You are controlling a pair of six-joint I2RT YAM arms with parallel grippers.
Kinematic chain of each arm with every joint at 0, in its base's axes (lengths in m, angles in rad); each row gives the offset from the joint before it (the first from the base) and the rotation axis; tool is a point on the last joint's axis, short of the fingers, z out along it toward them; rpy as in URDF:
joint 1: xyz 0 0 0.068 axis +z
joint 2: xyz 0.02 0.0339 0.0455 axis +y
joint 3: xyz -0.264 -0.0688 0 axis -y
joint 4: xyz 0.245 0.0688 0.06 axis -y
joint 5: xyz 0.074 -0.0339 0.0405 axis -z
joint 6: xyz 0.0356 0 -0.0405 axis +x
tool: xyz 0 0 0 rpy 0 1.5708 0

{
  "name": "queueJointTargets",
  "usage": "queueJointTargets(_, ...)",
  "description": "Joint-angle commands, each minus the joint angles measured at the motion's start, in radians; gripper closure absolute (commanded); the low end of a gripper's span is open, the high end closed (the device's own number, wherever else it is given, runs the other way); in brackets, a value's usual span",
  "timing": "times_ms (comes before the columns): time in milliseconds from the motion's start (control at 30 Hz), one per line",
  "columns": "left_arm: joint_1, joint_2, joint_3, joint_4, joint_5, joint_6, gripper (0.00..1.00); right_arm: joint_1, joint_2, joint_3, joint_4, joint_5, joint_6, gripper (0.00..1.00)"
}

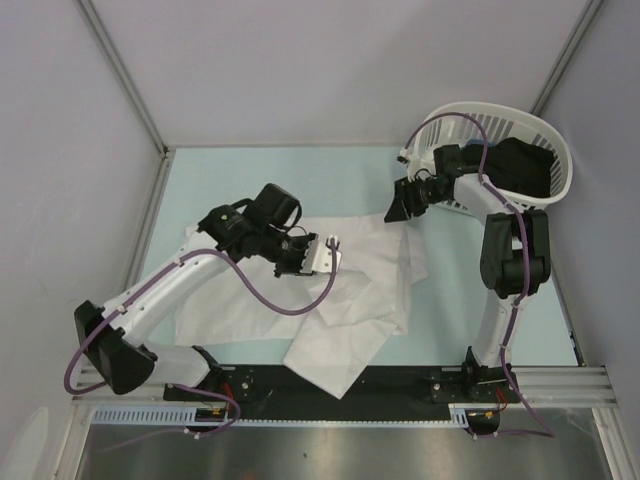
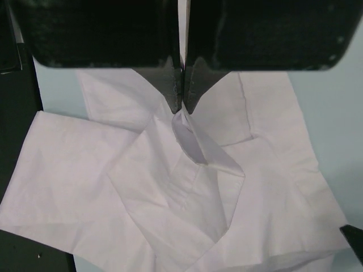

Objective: Fold and stack the long sleeve shirts
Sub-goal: Fold the shirt

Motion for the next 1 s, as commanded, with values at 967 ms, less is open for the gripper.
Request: queueJointTargets(967, -0.316, -0.227, 0.142, -0.153, 0.116, 0.242, 1.0, 0.059, -0.068, -0.112, -0.132, 0.082, -0.257, 0.58)
